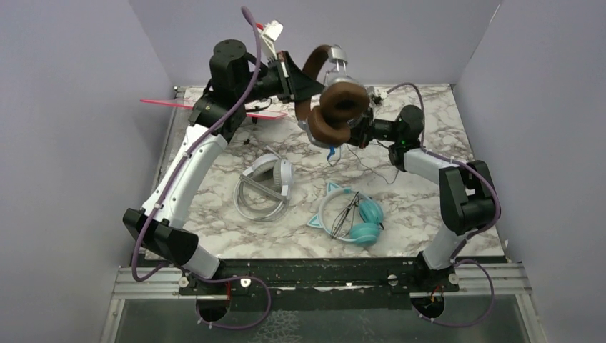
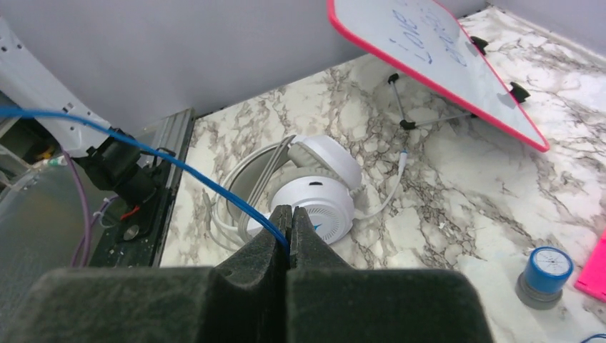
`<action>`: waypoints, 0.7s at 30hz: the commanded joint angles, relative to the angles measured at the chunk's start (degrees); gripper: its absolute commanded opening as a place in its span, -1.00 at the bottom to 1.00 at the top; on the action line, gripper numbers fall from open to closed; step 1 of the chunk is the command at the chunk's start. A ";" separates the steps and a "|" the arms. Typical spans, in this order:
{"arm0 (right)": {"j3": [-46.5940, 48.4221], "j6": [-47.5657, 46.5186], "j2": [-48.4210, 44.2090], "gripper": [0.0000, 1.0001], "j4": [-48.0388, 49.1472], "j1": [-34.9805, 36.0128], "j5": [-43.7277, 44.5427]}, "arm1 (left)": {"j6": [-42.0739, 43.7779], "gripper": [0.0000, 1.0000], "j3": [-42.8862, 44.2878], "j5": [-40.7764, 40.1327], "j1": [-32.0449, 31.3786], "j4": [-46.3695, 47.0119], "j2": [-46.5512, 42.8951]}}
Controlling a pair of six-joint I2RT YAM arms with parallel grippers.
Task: Wrap the headphones
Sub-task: Wrap the headphones cable around the headphones.
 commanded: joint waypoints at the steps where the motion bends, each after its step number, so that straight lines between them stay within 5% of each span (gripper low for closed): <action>1: 7.60 -14.60 -4.62 -0.99 -26.09 0.13 3.10 | 10.44 -1.00 -1.97 3.68 -3.25 -2.98 -4.96; 6: 12.38 -18.35 -6.68 -0.99 -39.07 -0.50 6.46 | 18.84 -1.00 -5.75 -3.89 -3.45 -7.43 -8.55; 11: 7.26 -13.93 -13.40 -0.99 -37.13 -1.64 6.69 | 22.28 -1.00 -8.25 -16.74 -3.45 -7.02 -12.55; 15: 6.05 -18.95 -21.44 -0.99 -46.46 -2.39 8.72 | 24.91 -1.00 -9.26 -30.61 -3.38 -8.85 -15.58; 18: 4.81 -19.73 -26.13 -0.99 -48.34 -4.56 10.19 | 27.25 -1.00 -9.59 -29.08 -3.36 -8.52 -15.77; 21: 8.73 -20.81 -23.33 -0.99 -50.25 -4.77 5.14 | 24.81 -1.00 -11.03 -19.18 -3.34 -4.52 -15.24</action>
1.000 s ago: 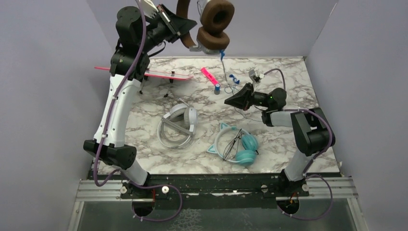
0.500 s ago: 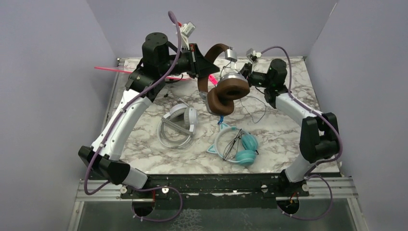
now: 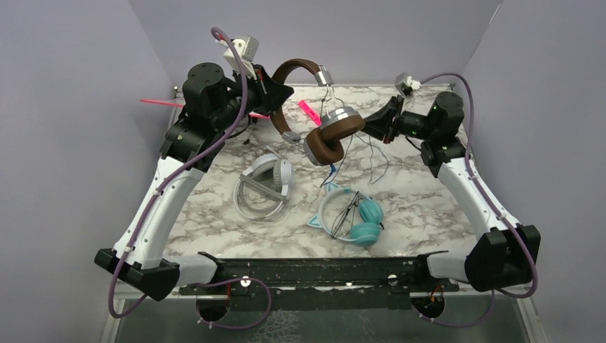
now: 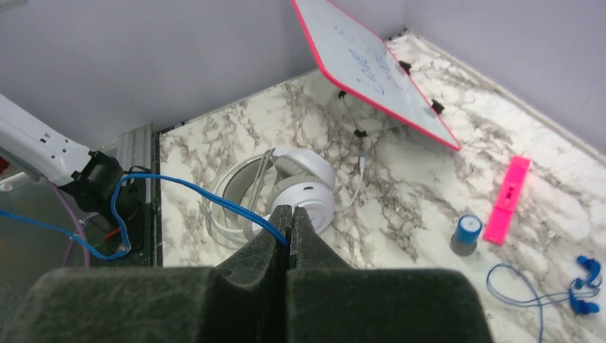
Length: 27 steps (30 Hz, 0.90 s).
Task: Wrap the headphones
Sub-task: Wrap the headphones cable around the headphones.
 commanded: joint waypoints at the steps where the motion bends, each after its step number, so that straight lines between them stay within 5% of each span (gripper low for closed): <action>1: 4.63 -2.14 3.46 -0.99 -5.42 -0.80 -4.56 | -1.98 -1.00 -2.74 8.64 -0.08 7.59 -0.64; 7: 8.23 5.71 8.09 -0.99 3.63 -0.31 -7.46 | -3.75 -1.00 -3.43 21.17 -0.92 10.58 2.15; 12: 15.76 0.49 12.45 -0.99 -5.97 3.17 -5.87 | -6.03 -1.00 -7.36 20.78 -3.34 15.61 1.98; 15: 14.13 4.88 12.25 -0.99 -0.86 3.61 -5.39 | -7.24 -1.00 -9.08 20.12 -5.96 20.02 2.55; 27: 34.91 1.18 14.88 -0.99 -29.09 3.38 6.05 | 13.72 -1.00 -17.38 7.78 -10.55 8.71 -0.14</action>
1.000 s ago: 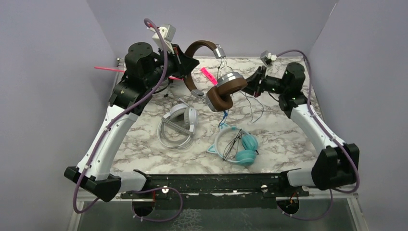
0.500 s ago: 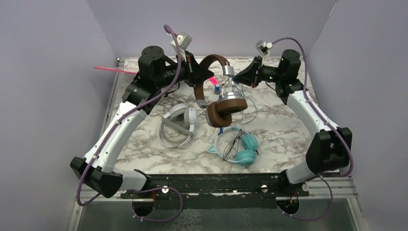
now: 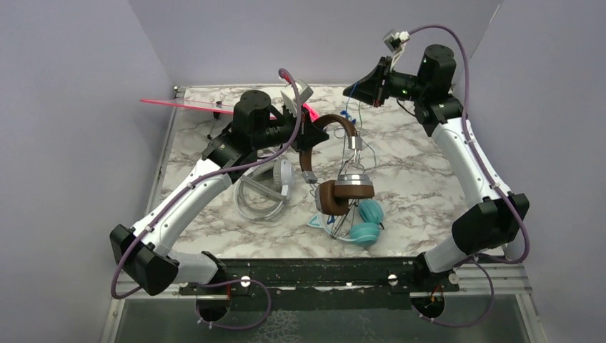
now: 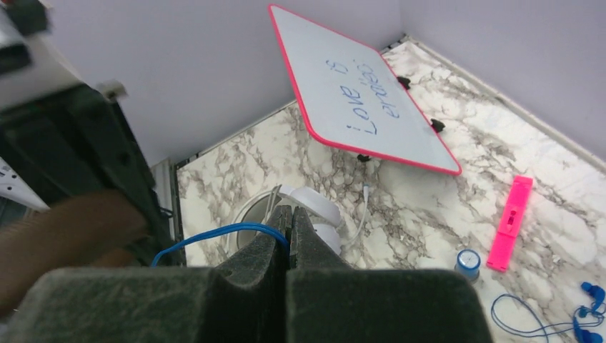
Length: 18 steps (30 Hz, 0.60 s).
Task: Wrap the headphones
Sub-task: Wrap the headphones cable around the headphones.
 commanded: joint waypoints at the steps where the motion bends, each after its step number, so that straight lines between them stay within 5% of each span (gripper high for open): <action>1: 7.01 -1.41 0.24 -0.99 -11.41 -0.25 3.75 | 9.33 -1.00 -3.13 -6.95 -1.34 -2.53 -2.45; 14: 19.85 -3.97 -0.54 -0.99 -31.01 -0.26 8.84 | 14.30 -1.00 -11.02 -33.72 -3.53 2.31 -7.34; 18: 23.21 -3.64 0.24 -0.99 -34.21 -0.27 9.50 | 14.46 -1.00 -14.33 -36.34 -3.59 6.41 -9.36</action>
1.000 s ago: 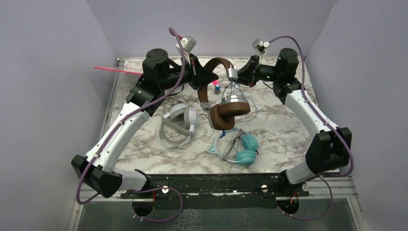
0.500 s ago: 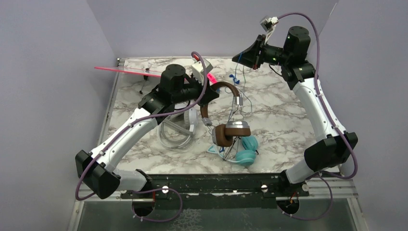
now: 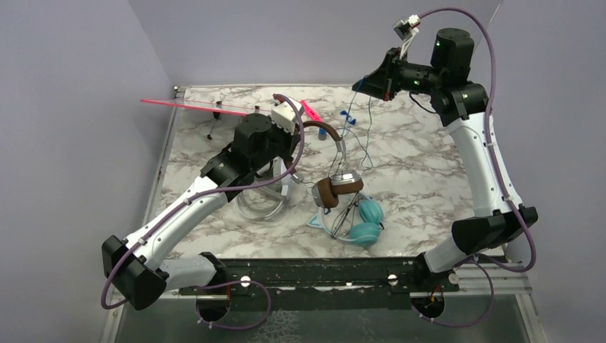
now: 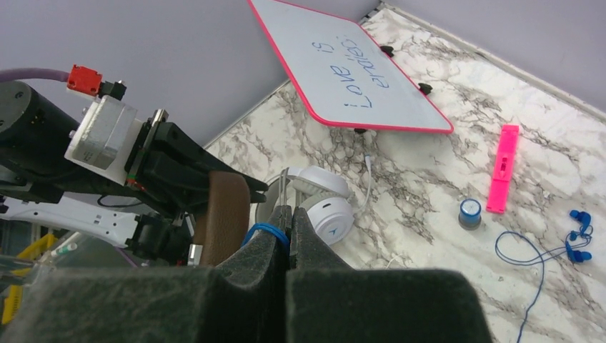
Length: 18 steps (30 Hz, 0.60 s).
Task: Wrap the headphones
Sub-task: Wrap the headphones cable around the headphones.
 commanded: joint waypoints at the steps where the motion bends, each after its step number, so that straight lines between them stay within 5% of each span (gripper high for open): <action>1: 5.36 -0.18 0.62 -0.99 -7.07 -0.21 2.21 | -0.27 -1.00 -2.91 -7.87 -0.59 8.27 -3.41; 10: 11.24 2.10 2.94 -0.99 -8.52 -0.21 3.40 | -0.67 -1.00 -8.53 -8.73 -1.69 14.16 -5.42; 18: 15.42 3.25 3.79 -0.99 -10.44 -0.12 3.58 | -3.81 -1.00 -15.58 -20.38 -3.82 21.42 -7.41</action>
